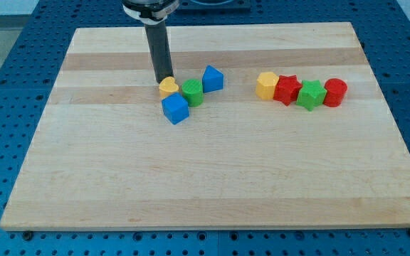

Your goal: Push the red circle towards the blue cube

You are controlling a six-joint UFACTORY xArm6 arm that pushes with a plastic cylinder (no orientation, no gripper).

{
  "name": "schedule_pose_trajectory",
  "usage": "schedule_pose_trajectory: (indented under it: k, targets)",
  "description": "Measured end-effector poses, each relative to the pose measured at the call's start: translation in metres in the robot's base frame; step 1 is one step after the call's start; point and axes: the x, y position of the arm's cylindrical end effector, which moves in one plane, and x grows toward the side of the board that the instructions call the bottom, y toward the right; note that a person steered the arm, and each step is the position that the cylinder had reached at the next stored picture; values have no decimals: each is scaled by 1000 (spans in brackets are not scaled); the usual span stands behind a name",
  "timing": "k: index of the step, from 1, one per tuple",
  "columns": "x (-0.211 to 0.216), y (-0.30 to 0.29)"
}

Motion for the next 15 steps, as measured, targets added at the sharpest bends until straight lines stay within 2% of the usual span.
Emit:
schedule_pose_trajectory:
  k: [3,4,5,6,9,11,14,15]
  targets:
    - [1,0]
    - [-15,3]
    - [-47,30]
    - [-58,76]
    - [-55,230]
    - [-14,293]
    - [84,320]
    - [91,338]
